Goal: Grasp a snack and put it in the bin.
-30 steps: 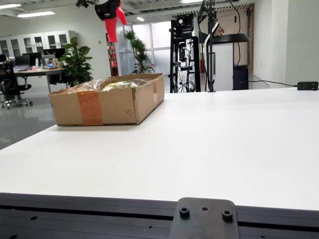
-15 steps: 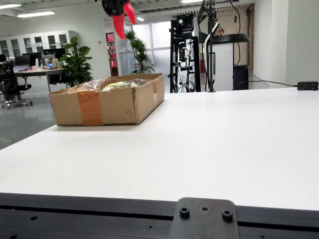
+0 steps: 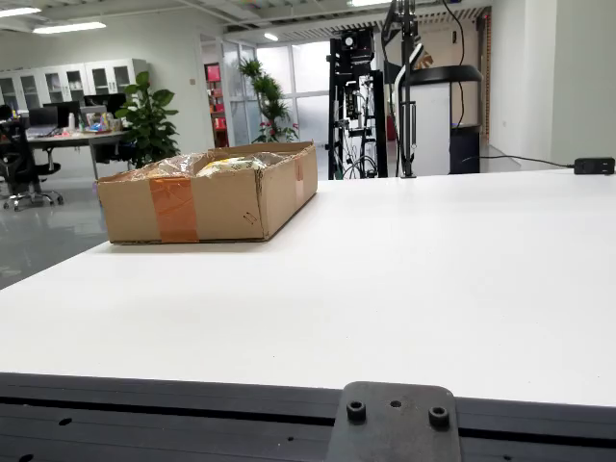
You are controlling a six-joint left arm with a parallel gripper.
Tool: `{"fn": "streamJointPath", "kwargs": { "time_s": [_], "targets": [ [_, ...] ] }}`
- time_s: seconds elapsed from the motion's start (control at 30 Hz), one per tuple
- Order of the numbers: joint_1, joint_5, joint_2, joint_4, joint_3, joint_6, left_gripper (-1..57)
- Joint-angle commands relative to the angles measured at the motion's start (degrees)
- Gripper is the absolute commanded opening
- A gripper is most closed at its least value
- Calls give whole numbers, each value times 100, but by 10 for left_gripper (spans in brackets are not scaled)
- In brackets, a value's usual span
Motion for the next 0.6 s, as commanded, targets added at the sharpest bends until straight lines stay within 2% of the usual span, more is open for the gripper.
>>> {"fn": "streamJointPath", "kwargs": {
  "time_s": [0.03,0.33,0.43,0.6],
  "targets": [
    [-336,88,-232,-15,277,-103,48],
    [-1243,433,-722,-145,988,-79,4],
    [-1540,548,-894,-350,1237,66,1],
    [-2026,814,-1020,-893,1435,524,-2]
  ]
}}
